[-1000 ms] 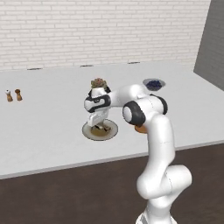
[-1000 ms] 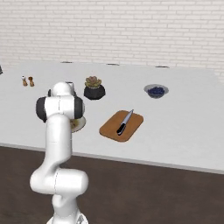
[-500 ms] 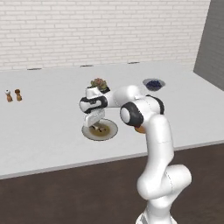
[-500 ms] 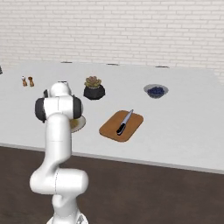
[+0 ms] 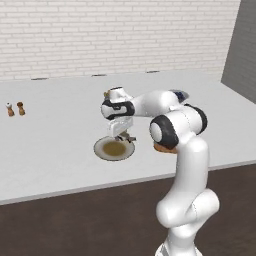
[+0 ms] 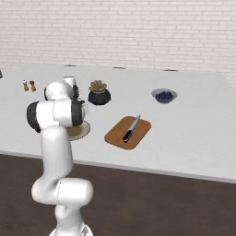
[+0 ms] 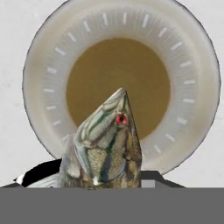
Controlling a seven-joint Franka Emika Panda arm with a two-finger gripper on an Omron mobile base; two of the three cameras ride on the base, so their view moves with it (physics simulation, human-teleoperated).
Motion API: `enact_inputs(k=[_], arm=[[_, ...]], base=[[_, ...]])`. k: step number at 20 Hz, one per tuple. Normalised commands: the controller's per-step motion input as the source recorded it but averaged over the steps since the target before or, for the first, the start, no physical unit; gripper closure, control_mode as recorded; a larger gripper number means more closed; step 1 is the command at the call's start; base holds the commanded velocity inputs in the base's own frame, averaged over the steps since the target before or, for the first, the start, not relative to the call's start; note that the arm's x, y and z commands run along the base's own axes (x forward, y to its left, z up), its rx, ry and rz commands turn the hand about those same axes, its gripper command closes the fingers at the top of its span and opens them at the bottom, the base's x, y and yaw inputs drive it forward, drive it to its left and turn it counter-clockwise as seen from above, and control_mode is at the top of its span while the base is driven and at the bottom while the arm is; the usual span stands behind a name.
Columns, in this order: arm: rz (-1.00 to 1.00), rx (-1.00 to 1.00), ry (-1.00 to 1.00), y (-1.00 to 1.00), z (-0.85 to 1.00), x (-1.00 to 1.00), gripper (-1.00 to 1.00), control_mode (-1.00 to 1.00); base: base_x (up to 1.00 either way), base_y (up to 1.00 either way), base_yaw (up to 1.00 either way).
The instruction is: Pick up the knife from the drawer and place it on the cutting board. Then place the meat from the plate to the cutting board.
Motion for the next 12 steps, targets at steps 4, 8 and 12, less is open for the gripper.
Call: enact_inputs(k=[4, 8, 12], arm=[[0.0, 0.0, -0.11, -0.87, 0.55, -0.95, 1.0, -1.0], [-0.01, 0.02, -0.1, -0.99, 0.21, -0.58, 1.0, -1.0], [-0.09, 0.08, -0.12, -1.0, 0.05, -0.19, 1.0, -1.0]], base=[[0.0, 0.0, 0.0], [0.0, 0.0, 0.0], [0.0, 0.0, 0.0]])
